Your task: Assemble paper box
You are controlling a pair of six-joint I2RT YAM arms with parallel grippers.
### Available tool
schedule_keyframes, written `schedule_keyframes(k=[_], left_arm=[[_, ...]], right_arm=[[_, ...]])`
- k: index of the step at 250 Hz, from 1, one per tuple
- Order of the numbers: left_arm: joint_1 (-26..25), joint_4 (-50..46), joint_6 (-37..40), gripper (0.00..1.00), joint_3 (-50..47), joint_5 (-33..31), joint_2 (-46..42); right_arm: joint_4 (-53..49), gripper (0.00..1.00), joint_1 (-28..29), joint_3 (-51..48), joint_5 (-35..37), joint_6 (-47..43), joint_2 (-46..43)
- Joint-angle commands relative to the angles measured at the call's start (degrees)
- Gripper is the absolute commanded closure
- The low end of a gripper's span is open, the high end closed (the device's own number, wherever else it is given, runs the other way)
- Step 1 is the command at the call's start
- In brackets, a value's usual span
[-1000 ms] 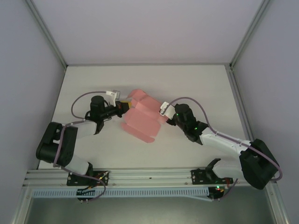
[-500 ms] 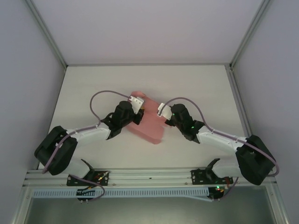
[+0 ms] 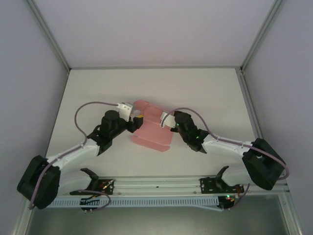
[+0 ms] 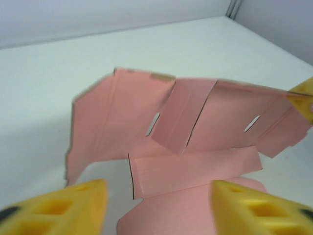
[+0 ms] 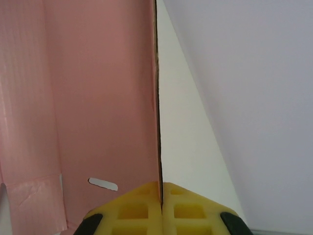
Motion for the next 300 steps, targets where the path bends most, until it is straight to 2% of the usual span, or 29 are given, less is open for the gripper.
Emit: schedule_keyframes(k=[1, 6, 26, 44, 81, 113, 159, 211, 260, 300], left_arm=[[4.78, -0.91, -3.99, 0.04, -2.27, 1.19, -4.62], [5.89, -1.11, -4.52, 0.00, -2.28, 1.63, -5.08], [10.33, -3.59, -6.65, 0.00, -1.09, 1.91, -5.33], [14.38, -5.20, -9.04, 0.00, 0.39, 2.34, -2.90], [20.88, -6.15, -12.99, 0.00, 5.55, 5.59, 6.97], [23.11, -4.10, -13.02, 0.00, 10.03, 8.33, 17.46], [22.04, -1.22, -8.77, 0.02, 15.66, 20.92, 28.79], [17.34, -0.80, -2.80, 0.12, 15.67, 26.37, 31.82], [14.15, 2.20, -2.28, 0.27, 11.00, 26.84, 29.07], [11.41, 3.40, -2.06, 0.30, 9.85, 25.04, 29.91]], right_arm=[[9.39, 1.00, 1.18, -2.12, 5.19, -6.88, 2.65], [10.89, 1.00, 1.56, -2.36, 6.02, -7.94, 3.25], [17.90, 1.00, 2.77, -3.60, 8.92, -11.50, 6.15], [18.45, 1.00, 3.16, -3.16, 9.33, -12.51, 7.91], [16.93, 1.00, 3.22, -2.14, 7.47, -10.37, 9.89], [15.43, 1.00, 3.23, -1.31, 5.92, -8.81, 9.41], [13.42, 1.00, 3.27, -1.04, 5.09, -7.19, 8.59], [12.41, 1.00, 2.73, -0.72, 5.00, -5.86, 8.34], [11.07, 1.00, 2.47, -0.37, 4.58, -4.94, 8.40], [10.44, 1.00, 2.61, -0.23, 4.09, -5.63, 9.33]])
